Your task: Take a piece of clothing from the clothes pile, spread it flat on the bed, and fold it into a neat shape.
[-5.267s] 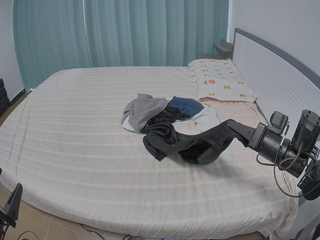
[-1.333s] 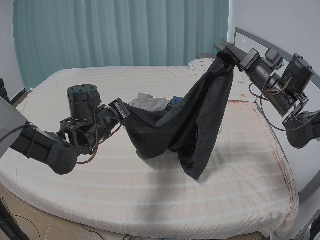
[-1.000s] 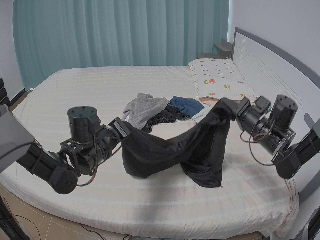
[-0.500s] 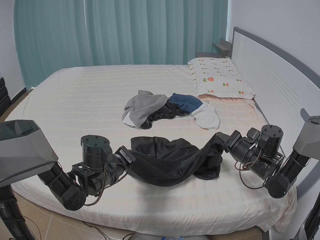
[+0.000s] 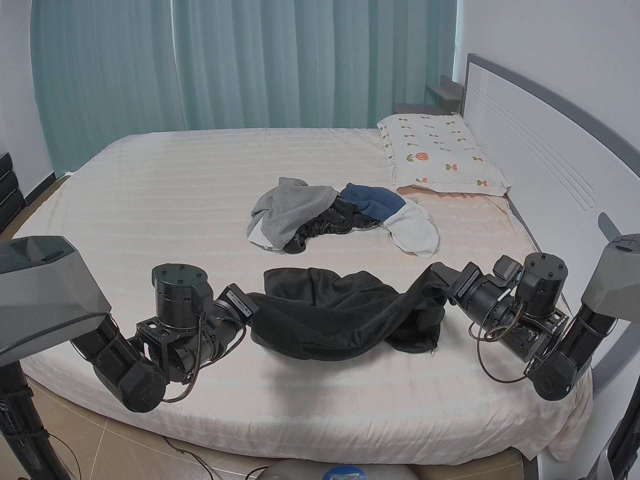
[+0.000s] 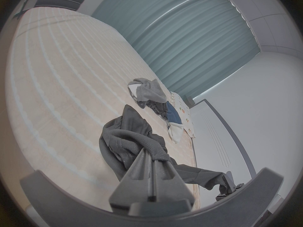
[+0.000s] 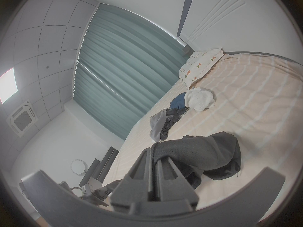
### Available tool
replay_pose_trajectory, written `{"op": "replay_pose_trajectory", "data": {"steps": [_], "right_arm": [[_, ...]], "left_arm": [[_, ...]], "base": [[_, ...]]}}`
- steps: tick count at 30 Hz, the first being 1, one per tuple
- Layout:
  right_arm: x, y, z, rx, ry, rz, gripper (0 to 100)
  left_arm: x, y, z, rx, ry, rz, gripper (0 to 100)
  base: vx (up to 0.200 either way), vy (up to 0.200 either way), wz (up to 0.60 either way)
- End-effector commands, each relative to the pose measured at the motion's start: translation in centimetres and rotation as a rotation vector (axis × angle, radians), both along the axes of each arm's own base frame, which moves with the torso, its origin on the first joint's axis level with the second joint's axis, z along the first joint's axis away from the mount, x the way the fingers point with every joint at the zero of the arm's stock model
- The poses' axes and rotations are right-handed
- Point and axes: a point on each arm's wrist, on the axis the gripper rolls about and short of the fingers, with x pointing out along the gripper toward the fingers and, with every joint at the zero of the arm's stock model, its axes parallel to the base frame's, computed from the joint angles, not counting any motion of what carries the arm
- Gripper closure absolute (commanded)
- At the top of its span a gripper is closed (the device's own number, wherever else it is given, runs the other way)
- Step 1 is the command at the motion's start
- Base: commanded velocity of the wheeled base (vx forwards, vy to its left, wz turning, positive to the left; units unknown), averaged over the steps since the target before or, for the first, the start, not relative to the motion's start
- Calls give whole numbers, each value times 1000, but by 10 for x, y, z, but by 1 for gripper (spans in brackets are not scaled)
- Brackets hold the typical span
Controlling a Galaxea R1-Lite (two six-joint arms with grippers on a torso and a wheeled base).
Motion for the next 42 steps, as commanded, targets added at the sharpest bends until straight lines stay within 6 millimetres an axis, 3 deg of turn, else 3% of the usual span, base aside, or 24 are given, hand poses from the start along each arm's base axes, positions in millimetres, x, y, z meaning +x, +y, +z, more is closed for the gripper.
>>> {"op": "replay_pose_trajectory", "data": {"steps": [1,35,42], "right_arm": [[1,2,-9,-20,16,-4,100],[6,-2,3,0,-59,-51,100],[2,-3,13,13,-88,-50,100]], "left_arm": [[-1,1,2,-4,-8,1,100],[-6,1,14,-3,-45,-15,100],[-5,2,15,-5,-49,-8,100]], "base": [[0,200,0],[0,200,0],[0,200,0]]}}
